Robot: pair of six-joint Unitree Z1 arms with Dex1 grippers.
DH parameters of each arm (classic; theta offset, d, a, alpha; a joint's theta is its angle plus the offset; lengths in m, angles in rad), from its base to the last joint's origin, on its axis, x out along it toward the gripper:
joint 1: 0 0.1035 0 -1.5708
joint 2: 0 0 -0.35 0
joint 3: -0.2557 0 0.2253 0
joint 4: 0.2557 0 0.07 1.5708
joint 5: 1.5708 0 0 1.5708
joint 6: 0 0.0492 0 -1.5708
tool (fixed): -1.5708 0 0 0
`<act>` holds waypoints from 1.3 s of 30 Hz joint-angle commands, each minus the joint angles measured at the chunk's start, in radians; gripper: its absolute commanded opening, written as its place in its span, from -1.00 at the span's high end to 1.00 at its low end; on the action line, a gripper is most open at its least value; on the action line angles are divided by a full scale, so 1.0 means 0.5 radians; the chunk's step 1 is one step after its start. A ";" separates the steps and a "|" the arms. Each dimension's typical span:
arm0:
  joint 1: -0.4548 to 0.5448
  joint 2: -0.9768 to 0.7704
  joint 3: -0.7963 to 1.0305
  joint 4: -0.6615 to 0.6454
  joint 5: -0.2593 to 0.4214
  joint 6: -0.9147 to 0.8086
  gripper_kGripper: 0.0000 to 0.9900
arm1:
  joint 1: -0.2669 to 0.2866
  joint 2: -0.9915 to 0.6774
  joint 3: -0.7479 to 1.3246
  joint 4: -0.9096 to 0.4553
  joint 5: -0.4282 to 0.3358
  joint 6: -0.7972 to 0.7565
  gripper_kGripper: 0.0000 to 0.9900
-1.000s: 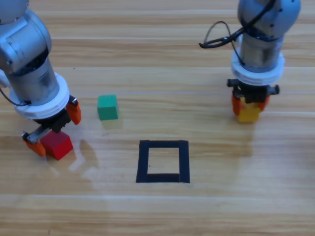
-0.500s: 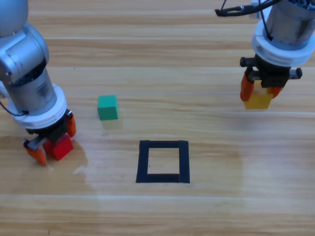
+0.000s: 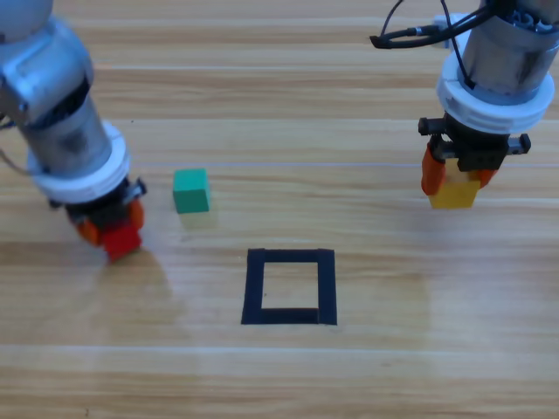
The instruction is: Stack the blocks in the rectangular block: red at the bottom, yellow in the middle, green on top
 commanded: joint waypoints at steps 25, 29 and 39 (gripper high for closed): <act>-0.700 0.489 -0.946 0.694 -0.036 0.626 1.00 | 0.035 -0.143 0.148 -0.029 -0.033 -0.046 0.45; -0.703 0.508 -0.964 0.700 -0.042 0.503 1.00 | 0.035 -0.146 0.154 -0.026 -0.030 -0.046 0.45; -0.786 0.578 -1.001 0.727 -0.036 0.077 0.96 | 0.026 -0.155 0.160 -0.029 -0.033 -0.046 0.45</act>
